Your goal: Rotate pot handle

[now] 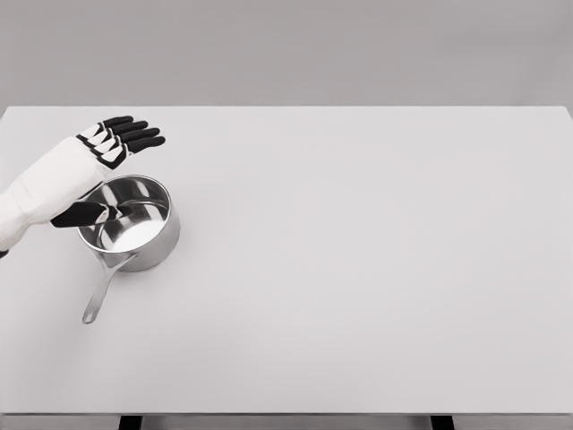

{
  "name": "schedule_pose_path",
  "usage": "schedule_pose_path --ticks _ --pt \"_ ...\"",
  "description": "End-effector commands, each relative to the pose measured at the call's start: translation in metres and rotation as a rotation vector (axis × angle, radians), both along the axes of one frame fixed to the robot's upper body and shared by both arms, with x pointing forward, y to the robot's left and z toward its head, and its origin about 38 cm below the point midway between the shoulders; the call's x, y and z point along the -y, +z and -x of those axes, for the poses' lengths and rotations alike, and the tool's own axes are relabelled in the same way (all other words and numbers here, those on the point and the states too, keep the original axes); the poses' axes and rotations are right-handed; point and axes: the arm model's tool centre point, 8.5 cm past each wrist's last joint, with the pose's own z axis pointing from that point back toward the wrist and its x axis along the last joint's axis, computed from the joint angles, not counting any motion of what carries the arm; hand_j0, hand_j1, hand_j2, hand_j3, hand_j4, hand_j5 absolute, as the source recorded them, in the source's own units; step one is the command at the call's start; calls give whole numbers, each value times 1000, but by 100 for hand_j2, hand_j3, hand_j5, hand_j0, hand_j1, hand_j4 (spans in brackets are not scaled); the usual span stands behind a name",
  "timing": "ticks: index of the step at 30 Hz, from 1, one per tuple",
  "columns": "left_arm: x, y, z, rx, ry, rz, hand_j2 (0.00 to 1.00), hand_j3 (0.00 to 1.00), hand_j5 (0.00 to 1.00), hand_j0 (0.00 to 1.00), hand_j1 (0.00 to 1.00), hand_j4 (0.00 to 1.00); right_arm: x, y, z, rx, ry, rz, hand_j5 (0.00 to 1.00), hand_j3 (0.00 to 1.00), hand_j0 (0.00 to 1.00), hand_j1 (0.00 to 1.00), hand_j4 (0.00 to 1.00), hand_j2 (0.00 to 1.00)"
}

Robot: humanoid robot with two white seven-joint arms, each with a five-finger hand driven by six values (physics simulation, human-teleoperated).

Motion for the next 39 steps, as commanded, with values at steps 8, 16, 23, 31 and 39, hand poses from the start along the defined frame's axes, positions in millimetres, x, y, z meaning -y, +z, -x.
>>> schedule_pose_path --ticks 8,16,23,31,39 --pt "0 -6 6 -25 -11 -17 100 100 100 100 100 100 0 0 0 1 0 0 100 100 100 100 100 100" --pt "-4 -4 7 -33 -14 -50 100 100 100 100 100 100 0 0 0 0 0 0 100 100 100 100 100 100" --pt "15 -32 15 -131 -103 -113 100 100 100 100 100 100 0 0 0 0 0 0 100 100 100 100 100 100" --pt "17 -41 20 -168 -132 -168 100 100 100 100 100 100 0 0 0 0 0 0 100 100 100 100 100 100" --pt "20 -51 23 -180 -142 -216 100 100 100 100 100 100 0 0 0 0 0 0 100 100 100 100 100 100"
